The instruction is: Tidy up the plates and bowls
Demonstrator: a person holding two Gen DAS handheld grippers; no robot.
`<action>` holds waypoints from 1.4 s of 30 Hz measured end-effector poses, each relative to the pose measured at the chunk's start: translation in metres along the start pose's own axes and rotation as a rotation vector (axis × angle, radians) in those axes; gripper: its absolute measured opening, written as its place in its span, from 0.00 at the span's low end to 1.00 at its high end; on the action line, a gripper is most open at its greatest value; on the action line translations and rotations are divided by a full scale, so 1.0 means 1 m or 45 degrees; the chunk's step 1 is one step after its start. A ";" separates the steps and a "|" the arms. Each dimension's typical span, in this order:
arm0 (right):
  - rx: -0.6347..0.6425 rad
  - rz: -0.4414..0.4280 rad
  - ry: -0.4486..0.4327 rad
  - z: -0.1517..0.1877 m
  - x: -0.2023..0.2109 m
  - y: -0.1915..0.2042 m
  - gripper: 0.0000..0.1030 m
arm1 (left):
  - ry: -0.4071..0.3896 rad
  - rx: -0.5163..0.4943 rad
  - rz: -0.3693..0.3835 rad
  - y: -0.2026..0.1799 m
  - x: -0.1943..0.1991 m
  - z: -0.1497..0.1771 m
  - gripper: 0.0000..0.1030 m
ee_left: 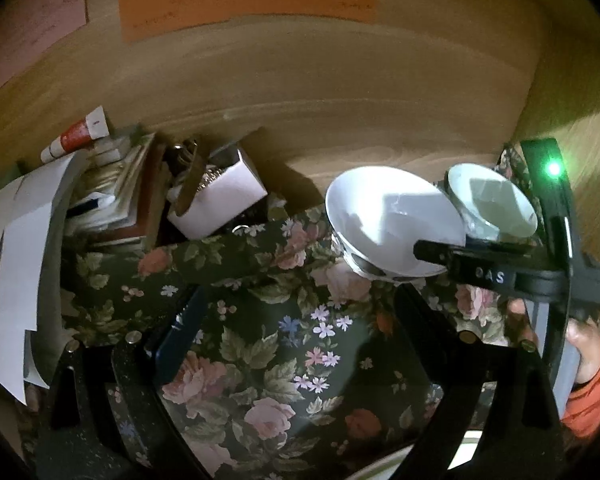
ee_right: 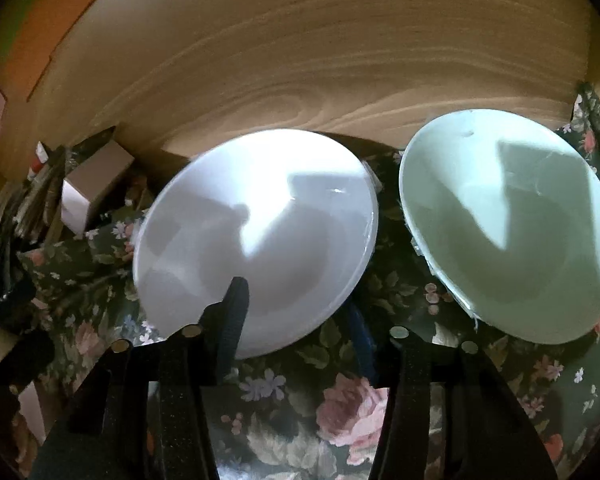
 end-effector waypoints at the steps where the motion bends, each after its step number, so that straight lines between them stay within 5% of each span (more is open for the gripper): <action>1: 0.027 0.017 0.003 0.000 0.000 0.001 0.34 | 0.007 -0.004 0.000 -0.001 -0.002 0.001 0.92; 6: 0.140 0.017 0.061 0.014 0.000 0.008 0.18 | 0.025 0.007 -0.001 -0.003 -0.008 0.003 0.90; 16: 0.246 -0.030 0.132 0.057 0.033 0.018 0.18 | 0.222 0.052 0.039 -0.010 -0.033 0.026 0.67; 23: 0.128 -0.066 0.079 0.059 0.062 -0.005 0.41 | 0.332 0.032 0.042 -0.027 -0.045 0.037 0.53; 30: 0.113 0.005 0.033 0.046 0.046 0.003 0.41 | 0.388 0.048 0.043 -0.030 -0.054 0.046 0.34; 36: 0.113 -0.034 0.051 0.051 0.035 0.009 0.18 | 0.391 0.027 0.071 -0.038 -0.059 0.047 0.19; 42: 0.134 -0.042 0.051 0.052 0.039 0.014 0.14 | 0.368 -0.005 0.043 -0.044 -0.061 0.044 0.19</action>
Point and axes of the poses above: each gripper's, at about its wrist camera, not at the fingertips, and x roughly against the way its jaws point, y to its left, z to its underside, the point moved 6 cm from there along -x, roughly the way its jaws point, and after that the axes turned 2 degrees about z, right-handed, at the moved point
